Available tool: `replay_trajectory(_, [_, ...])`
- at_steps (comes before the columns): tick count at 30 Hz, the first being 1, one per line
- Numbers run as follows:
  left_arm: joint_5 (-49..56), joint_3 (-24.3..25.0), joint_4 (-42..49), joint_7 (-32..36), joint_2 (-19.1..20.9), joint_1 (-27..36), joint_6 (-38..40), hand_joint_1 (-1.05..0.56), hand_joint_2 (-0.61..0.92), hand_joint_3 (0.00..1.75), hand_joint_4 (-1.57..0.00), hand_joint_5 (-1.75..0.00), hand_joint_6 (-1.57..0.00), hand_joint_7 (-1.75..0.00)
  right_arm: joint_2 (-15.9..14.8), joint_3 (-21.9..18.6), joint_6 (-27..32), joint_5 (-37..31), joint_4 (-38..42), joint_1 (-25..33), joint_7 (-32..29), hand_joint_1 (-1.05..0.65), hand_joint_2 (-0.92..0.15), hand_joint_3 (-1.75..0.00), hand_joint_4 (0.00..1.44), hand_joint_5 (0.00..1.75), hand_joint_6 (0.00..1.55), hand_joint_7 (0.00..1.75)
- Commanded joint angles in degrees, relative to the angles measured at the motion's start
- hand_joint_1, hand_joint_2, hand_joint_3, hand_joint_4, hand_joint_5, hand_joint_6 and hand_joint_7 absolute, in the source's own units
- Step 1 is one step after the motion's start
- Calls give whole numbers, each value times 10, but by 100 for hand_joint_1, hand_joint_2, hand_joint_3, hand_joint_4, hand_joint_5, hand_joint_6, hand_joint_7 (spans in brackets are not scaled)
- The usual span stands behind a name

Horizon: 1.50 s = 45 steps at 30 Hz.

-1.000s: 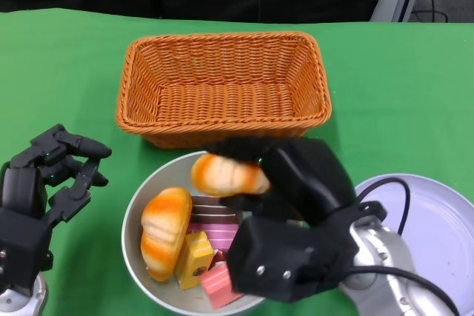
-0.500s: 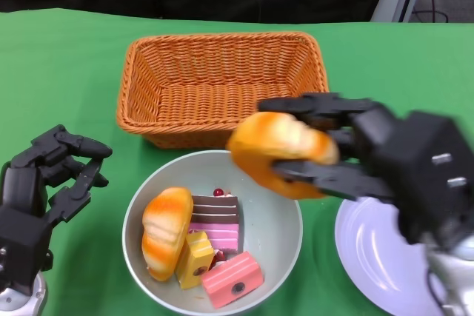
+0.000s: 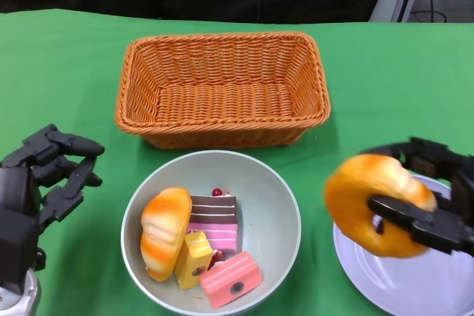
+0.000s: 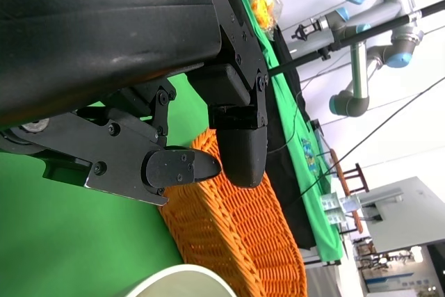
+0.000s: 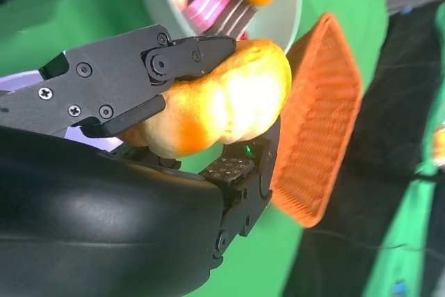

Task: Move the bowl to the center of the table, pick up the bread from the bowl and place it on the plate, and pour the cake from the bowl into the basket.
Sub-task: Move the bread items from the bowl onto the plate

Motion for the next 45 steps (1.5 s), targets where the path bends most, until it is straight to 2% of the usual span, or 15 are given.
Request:
replay_trajectory(1, [-6,6,8,-3,16,-9,2,-10,90,38,-82,-126,-83,-98,-24,-18,34,16,-1,8,-7,-9,-92,-35,62,146,58,112])
replay_trajectory(8, [0,7,18,1,22,-12,-5,-11,91,37,-82,-125,-83,-99,-54,-5,68,15,23,9,-19,-7,-92,-38,58,146,56,111])
replay_trajectory(13, [-5,7,15,-3,20,-10,-1,-10,92,36,-82,-125,-83,-98,-90,29,64,-3,55,5,-24,-10,-92,-33,58,143,56,107])
replay_trajectory(19, [-2,6,10,0,20,-8,-2,-11,92,35,-83,-125,-84,-96,-107,56,37,-23,76,8,-37,-12,-92,-30,62,134,58,98])
replay_trajectory(22, [-2,5,13,0,20,-9,-3,-11,92,34,-82,-123,-84,-95,-117,77,-11,-49,83,21,-51,-14,-92,-27,67,122,65,79])
replay_trajectory(25, [1,5,17,1,22,-10,-5,-12,92,33,-82,-123,-84,-94,-115,99,-75,-86,86,41,-81,-15,-92,-23,68,104,72,49])
replay_trajectory(27, [2,5,17,3,22,-11,-5,-12,92,33,-83,-122,-85,-93,-117,109,-109,-106,92,50,-94,-15,-92,-20,69,81,76,31])
replay_trajectory(31, [3,5,16,4,22,-10,-2,-12,92,33,-83,-121,-86,-92,-125,133,-169,-156,108,63,-115,-16,-92,-17,75,60,81,17])
replay_trajectory(34, [1,6,15,0,21,-10,-2,-11,92,33,-84,-121,-86,-91,-126,140,-190,-178,119,65,-119,-17,-92,-17,79,55,83,14])
replay_trajectory(38, [-1,5,13,-4,21,-8,-1,-11,92,34,-84,-121,-86,-90,-111,132,-195,-173,144,59,-119,-14,-92,-19,89,59,92,16])
replay_trajectory(39, [-2,5,12,-5,21,-8,-1,-11,92,34,-84,-121,-87,-90,-106,127,-191,-164,150,56,-117,-13,-92,-20,87,72,95,17])
replay_trajectory(40, [-3,6,12,-5,21,-8,-1,-11,92,34,-84,-121,-87,-89,-97,119,-182,-148,156,52,-112,-11,-92,-24,79,97,98,21])
replay_trajectory(41, [-2,6,12,-5,21,-8,-1,-10,92,33,-84,-121,-87,-89,-88,110,-173,-133,161,49,-107,-10,-92,-27,72,114,99,24])
replay_trajectory(42, [-2,5,11,-5,21,-7,-1,-10,92,33,-84,-121,-87,-89,-79,102,-162,-121,165,45,-106,-9,-92,-29,68,126,99,28])
replay_trajectory(45, [1,5,9,-2,21,-6,2,-10,92,33,-84,-121,-87,-89,-71,93,-153,-107,181,37,-106,-7,-92,-29,64,139,99,35])
